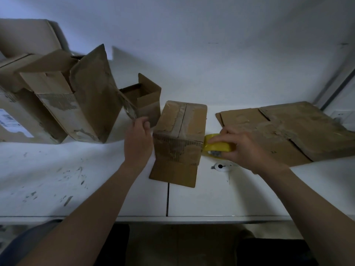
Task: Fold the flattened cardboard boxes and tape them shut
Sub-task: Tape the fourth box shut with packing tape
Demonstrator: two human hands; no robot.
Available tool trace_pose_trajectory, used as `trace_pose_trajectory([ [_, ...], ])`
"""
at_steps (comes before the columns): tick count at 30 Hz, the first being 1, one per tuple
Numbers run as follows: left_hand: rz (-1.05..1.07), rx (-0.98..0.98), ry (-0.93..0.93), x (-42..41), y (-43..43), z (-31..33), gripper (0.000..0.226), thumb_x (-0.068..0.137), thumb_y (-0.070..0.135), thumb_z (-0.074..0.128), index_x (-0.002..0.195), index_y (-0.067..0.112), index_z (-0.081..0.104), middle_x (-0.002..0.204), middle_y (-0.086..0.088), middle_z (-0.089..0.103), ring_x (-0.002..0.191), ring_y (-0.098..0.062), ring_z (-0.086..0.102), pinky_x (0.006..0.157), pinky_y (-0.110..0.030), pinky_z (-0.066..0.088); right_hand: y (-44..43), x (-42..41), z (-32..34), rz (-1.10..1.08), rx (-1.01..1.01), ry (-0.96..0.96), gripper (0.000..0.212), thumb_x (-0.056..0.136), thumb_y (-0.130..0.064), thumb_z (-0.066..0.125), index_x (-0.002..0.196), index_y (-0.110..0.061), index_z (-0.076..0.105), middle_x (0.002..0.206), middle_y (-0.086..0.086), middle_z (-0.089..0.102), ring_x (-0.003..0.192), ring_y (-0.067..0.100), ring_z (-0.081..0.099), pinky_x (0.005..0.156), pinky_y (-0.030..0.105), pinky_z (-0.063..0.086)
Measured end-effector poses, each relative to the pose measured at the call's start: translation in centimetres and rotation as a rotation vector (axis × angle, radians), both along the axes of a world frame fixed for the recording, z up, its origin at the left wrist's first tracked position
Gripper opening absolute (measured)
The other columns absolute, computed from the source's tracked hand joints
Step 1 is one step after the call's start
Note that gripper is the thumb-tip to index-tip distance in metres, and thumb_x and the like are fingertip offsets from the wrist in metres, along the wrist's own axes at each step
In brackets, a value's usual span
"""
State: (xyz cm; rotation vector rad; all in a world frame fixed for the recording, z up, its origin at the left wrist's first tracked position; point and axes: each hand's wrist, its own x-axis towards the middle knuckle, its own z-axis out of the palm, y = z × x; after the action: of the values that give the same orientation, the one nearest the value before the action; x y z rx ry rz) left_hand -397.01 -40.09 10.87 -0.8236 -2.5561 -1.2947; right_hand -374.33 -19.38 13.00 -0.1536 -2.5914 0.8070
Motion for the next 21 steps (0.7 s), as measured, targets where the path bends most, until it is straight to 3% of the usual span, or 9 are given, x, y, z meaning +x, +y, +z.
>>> trace_pose_trajectory([
  [2, -0.097, -0.02, 0.247, 1.8, 0.5, 2.0, 0.036, 0.108, 0.028, 0.036, 0.131, 0.009, 0.056, 0.125, -0.009, 0.059, 0.116, -0.022, 0.055, 0.097, -0.033, 0.045, 0.0, 0.0, 0.0, -0.004, 0.01, -0.007, 0.038, 0.078, -0.02, 0.085, 0.109, -0.038, 0.074, 0.1, -0.001, 0.057, 0.091, 0.017, 0.057, 0.074, 0.041, 0.05],
  [3, -0.203, -0.078, 0.328, 2.9, 0.8, 2.6, 0.04, 0.108, 0.032, 0.034, 0.135, 0.009, 0.053, 0.133, -0.009, 0.057, 0.125, -0.024, 0.052, 0.106, -0.038, 0.042, 0.1, 0.0, -0.1, -0.005, 0.01, -0.012, 0.038, 0.078, -0.02, 0.085, 0.109, -0.038, 0.074, 0.099, -0.001, 0.056, 0.091, 0.017, 0.057, 0.074, 0.042, 0.05],
  [6, -0.523, -0.376, 0.503, 6.2, 2.1, 2.2, 0.063, 0.103, 0.046, 0.028, 0.151, 0.006, 0.036, 0.158, -0.01, 0.035, 0.15, -0.026, 0.026, 0.123, -0.044, 0.014, 0.2, -0.1, -0.2, 0.009, -0.007, -0.004, 0.038, 0.077, -0.018, 0.086, 0.11, -0.035, 0.075, 0.097, -0.002, 0.056, 0.089, 0.018, 0.057, 0.073, 0.043, 0.05],
  [9, -0.644, -0.611, 0.671, 7.9, 3.5, 0.6, 0.075, 0.101, 0.058, 0.021, 0.151, 0.004, 0.037, 0.159, -0.013, 0.035, 0.15, -0.025, 0.027, 0.123, -0.047, 0.018, 0.3, -0.1, -0.3, 0.021, 0.029, 0.008, 0.04, 0.076, -0.016, 0.088, 0.111, -0.031, 0.076, 0.094, 0.0, 0.057, 0.085, 0.018, 0.058, 0.07, 0.041, 0.05],
  [11, -0.64, -0.665, 0.656, 7.9, 4.0, 0.6, 0.077, 0.101, 0.061, 0.017, 0.153, 0.007, 0.034, 0.161, -0.01, 0.032, 0.151, -0.022, 0.025, 0.124, -0.045, 0.017, 0.4, -0.1, -0.3, 0.009, 0.02, -0.001, 0.042, 0.075, -0.016, 0.088, 0.112, -0.032, 0.075, 0.095, -0.001, 0.058, 0.085, 0.017, 0.058, 0.07, 0.041, 0.051],
  [16, -0.601, -0.815, 0.456, 5.8, 3.5, 2.6, 0.082, 0.097, 0.064, 0.007, 0.159, 0.011, 0.01, 0.168, -0.005, 0.004, 0.154, -0.016, -0.001, 0.125, -0.044, 0.001, 0.5, 0.2, -0.2, 0.003, -0.002, -0.019, 0.042, 0.076, -0.017, 0.088, 0.113, -0.032, 0.075, 0.099, -0.002, 0.059, 0.089, 0.017, 0.058, 0.074, 0.039, 0.051],
  [21, -0.536, -0.927, 0.234, 2.2, 3.7, 3.8, 0.109, 0.076, 0.079, -0.011, 0.159, 0.009, -0.004, 0.167, -0.006, -0.014, 0.153, -0.017, -0.015, 0.123, -0.047, -0.008, 0.4, 0.2, 0.2, -0.019, -0.063, -0.071, 0.041, 0.078, -0.016, 0.087, 0.113, -0.034, 0.075, 0.104, -0.002, 0.059, 0.094, 0.015, 0.057, 0.079, 0.041, 0.051],
])
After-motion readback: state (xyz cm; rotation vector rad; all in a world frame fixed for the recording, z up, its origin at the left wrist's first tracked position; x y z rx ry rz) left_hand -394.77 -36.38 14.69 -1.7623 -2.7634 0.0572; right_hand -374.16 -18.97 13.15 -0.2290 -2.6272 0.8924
